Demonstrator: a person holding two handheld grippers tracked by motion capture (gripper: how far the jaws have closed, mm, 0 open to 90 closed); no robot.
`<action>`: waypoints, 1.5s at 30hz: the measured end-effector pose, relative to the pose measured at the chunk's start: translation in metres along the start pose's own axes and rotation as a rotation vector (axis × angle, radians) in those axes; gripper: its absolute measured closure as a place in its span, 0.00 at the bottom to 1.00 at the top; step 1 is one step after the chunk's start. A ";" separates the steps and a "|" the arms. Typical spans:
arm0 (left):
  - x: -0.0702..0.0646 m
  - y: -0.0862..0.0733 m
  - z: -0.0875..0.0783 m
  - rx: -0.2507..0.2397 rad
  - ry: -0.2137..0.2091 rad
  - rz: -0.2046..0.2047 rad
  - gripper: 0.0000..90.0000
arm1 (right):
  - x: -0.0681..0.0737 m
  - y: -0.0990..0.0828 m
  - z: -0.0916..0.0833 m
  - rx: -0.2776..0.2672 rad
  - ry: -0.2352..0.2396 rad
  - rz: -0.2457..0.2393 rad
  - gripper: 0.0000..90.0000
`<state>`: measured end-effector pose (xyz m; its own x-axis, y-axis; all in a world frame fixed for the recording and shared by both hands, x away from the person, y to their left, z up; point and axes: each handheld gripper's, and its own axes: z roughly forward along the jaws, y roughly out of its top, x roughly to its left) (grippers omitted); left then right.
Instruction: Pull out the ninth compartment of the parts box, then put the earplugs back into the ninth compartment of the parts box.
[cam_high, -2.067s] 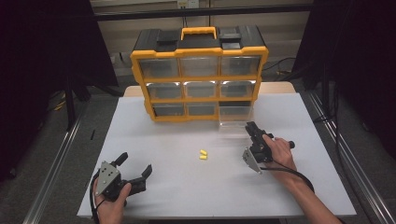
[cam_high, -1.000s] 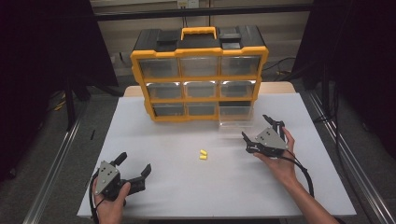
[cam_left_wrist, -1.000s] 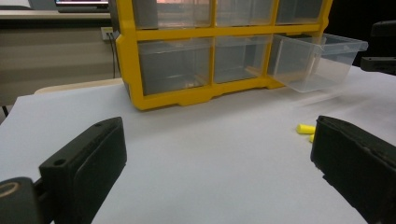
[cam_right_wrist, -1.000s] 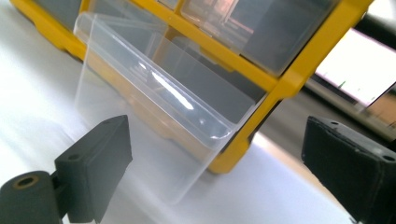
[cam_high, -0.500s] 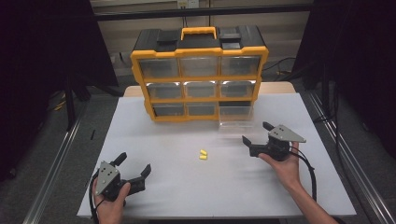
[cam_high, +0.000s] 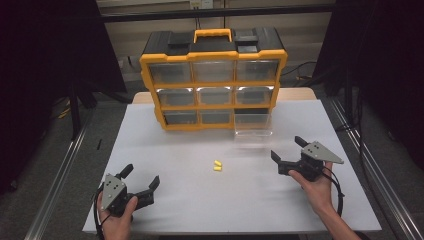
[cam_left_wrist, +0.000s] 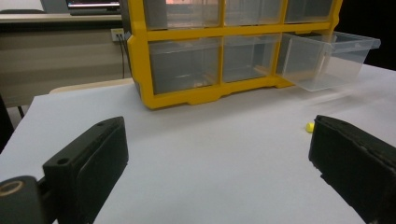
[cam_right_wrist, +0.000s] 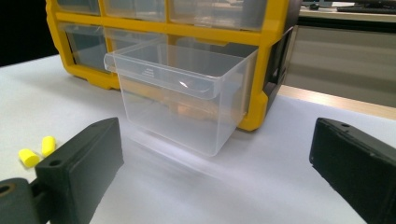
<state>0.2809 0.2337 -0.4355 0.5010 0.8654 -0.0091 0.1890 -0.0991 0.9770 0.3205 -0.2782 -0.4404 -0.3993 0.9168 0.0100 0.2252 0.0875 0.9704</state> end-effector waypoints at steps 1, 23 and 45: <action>0.001 -0.001 -0.001 -0.001 -0.007 0.000 0.05 | 0.000 0.000 -0.004 0.008 -0.007 0.007 0.02; -0.002 0.003 -0.007 -0.013 0.002 -0.012 0.05 | -0.004 -0.022 -0.059 0.007 -0.069 0.021 0.02; -0.007 0.001 -0.004 0.004 -0.042 -0.002 0.05 | 0.008 -0.010 -0.033 0.213 0.121 0.029 0.03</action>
<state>0.2744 0.2292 -0.4340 0.5361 0.8439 -0.0200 0.1934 -0.0997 0.9760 0.2856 -0.2843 -0.4425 -0.4905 0.8680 0.0778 0.4148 0.1540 0.8968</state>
